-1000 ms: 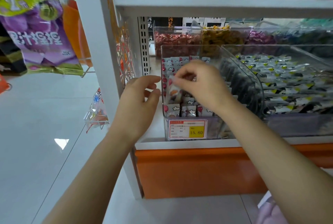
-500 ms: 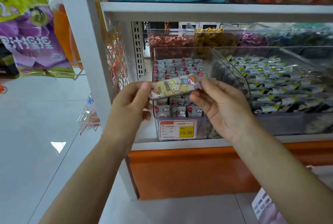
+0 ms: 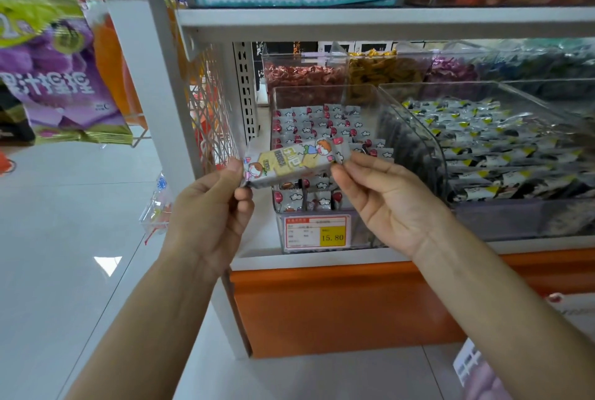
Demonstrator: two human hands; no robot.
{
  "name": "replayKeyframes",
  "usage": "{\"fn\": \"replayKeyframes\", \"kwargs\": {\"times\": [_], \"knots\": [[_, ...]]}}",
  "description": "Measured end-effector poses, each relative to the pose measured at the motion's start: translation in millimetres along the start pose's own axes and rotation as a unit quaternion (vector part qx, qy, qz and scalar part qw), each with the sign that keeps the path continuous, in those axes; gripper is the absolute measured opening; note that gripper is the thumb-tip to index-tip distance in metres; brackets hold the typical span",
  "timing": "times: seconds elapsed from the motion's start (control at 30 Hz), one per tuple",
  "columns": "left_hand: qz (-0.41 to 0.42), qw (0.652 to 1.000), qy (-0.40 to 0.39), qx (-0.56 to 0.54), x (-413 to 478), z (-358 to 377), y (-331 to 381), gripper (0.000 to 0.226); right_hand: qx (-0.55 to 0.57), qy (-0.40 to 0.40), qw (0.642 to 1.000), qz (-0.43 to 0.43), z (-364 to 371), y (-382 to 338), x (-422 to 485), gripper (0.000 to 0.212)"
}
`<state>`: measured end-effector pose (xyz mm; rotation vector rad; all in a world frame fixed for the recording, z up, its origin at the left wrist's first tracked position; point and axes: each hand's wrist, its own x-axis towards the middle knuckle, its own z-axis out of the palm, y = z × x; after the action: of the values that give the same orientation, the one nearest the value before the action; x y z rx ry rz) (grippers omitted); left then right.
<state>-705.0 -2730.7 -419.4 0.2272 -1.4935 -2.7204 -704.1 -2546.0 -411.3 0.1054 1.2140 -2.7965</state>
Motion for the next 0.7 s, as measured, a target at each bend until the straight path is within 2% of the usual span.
{"fn": "replayKeyframes", "kwargs": {"times": [0.07, 0.17, 0.27, 0.33, 0.5, 0.6, 0.67, 0.7], "knots": [[0.001, 1.0, -0.001, 0.007, -1.9, 2.0, 0.5, 0.015, -0.03, 0.02, 0.999, -0.019, -3.0, -0.6, 2.3, 0.015], [0.065, 0.992, -0.001, 0.105, -5.0, 3.8, 0.3, 0.013, -0.109, 0.027, 0.993, -0.034, -5.1, -4.9, 2.8, 0.005], [0.158, 0.961, -0.03, 0.223, -9.6, 4.7, 1.4, 0.016, -0.201, 0.019, 0.978, -0.053, -6.4, -9.6, 1.3, 0.034], [0.198, 0.942, -0.048, 0.267, -13.0, 6.3, 1.8, 0.023, -0.248, 0.018, 0.965, -0.084, -8.0, -11.6, 0.3, 0.034], [0.191, 0.944, -0.063, 0.26, -13.8, 8.3, 1.7, 0.021, -0.306, -0.038, 0.94, -0.147, -11.4, -13.7, 1.2, 0.005], [0.178, 0.942, -0.085, 0.27, -13.5, 6.8, 2.2, 0.022, -0.389, -0.067, 0.899, -0.187, -13.0, -12.9, -0.5, 0.025], [0.191, 0.929, -0.103, 0.299, -14.2, 6.2, 2.7, 0.025, -0.438, -0.077, 0.871, -0.211, -12.9, -12.9, -1.1, 0.028], [0.202, 0.921, -0.109, 0.314, -14.5, 6.2, 2.9, 0.026, -0.441, -0.078, 0.869, -0.211, -12.4, -12.7, -1.2, 0.028]]}}
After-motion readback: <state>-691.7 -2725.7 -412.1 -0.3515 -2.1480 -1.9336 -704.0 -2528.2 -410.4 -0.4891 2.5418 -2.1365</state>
